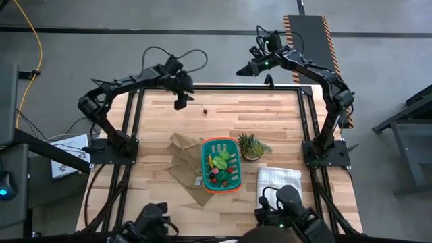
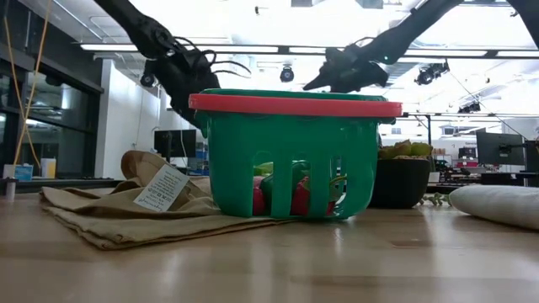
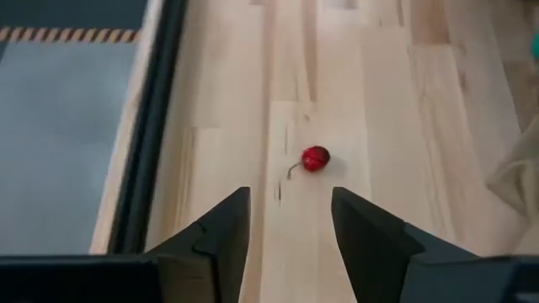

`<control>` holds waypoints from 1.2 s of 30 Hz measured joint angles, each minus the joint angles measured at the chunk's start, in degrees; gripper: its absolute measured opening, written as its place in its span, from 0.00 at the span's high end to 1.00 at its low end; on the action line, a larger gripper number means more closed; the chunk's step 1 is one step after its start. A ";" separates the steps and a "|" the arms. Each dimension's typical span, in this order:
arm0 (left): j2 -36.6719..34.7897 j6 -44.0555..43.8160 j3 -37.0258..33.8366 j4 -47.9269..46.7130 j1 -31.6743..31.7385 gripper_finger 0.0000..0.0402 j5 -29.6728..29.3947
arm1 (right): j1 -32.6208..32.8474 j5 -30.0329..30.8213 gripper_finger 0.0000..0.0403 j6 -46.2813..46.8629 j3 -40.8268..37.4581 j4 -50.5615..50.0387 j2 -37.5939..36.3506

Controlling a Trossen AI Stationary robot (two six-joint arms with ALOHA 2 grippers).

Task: Pick and placing Produce into tupperware
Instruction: Put the red cherry into the green basket

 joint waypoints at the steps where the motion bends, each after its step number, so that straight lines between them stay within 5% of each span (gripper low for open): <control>1: 1.00 0.99 0.03 0.76 -0.65 0.62 0.00 | -0.24 0.06 0.66 0.85 0.00 -0.02 0.00; 16: 8.40 6.82 0.05 3.97 -2.16 0.73 -0.50 | -2.00 0.50 0.66 5.21 0.00 -0.85 0.00; 36: 13.79 12.75 4.88 1.20 -2.17 0.72 -2.34 | -2.00 0.54 0.66 5.38 0.00 -0.85 0.00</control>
